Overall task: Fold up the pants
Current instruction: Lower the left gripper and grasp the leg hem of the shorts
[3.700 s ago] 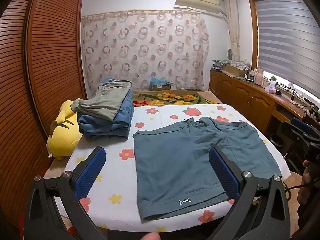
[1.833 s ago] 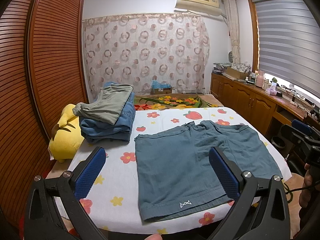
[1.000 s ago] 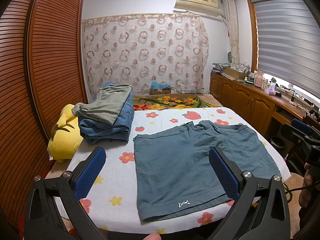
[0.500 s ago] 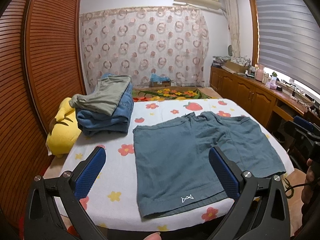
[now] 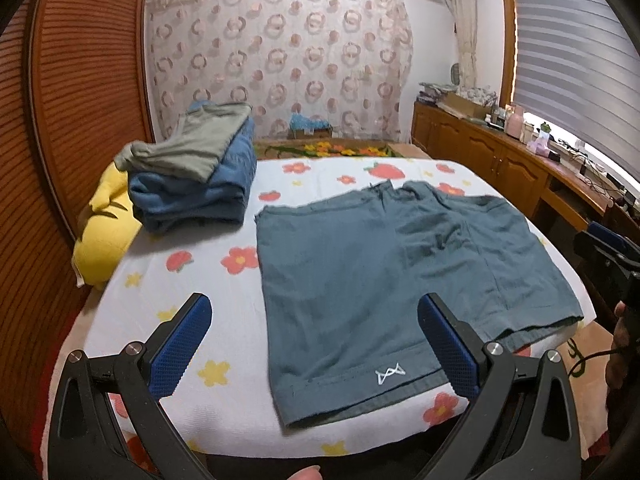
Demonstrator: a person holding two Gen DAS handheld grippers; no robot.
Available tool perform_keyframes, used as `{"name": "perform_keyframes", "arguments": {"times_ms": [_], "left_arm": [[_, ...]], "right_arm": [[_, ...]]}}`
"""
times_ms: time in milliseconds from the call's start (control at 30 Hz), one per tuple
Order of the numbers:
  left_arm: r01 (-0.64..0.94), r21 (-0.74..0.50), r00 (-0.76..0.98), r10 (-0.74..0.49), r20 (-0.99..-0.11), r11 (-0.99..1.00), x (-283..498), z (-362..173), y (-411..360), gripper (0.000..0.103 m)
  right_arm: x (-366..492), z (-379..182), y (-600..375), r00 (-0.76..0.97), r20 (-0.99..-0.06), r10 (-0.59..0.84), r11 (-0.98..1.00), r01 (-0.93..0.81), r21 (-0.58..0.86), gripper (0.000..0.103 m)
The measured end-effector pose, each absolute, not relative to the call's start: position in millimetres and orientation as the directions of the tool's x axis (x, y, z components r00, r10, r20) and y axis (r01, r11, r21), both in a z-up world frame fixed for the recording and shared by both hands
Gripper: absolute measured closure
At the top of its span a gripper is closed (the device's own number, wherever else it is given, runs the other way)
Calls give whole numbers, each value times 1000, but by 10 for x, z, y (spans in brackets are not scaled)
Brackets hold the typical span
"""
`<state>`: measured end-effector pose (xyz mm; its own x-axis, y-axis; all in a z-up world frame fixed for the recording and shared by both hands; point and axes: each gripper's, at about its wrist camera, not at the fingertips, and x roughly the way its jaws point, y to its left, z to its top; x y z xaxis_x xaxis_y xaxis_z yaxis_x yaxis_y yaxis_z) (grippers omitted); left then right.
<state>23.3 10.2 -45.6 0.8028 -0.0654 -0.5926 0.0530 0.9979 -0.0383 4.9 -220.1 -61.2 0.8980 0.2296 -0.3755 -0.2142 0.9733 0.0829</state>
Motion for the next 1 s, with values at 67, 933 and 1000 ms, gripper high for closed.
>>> {"name": "perform_keyframes", "arguments": {"times_ms": [67, 933, 1000], "left_arm": [[64, -46, 797, -79, -599, 997, 236, -496, 124, 0], [134, -73, 690, -146, -709, 988, 179, -1136, 289, 44], [142, -77, 689, -154, -708, 987, 164, -1129, 286, 48]], "right_arm": [[37, -612, -2234, 895, -382, 229, 973, -216, 77, 0], [140, -649, -2260, 869, -443, 220, 975, -211, 72, 0], [151, -660, -2258, 868, -445, 222, 974, -213, 70, 0]]}}
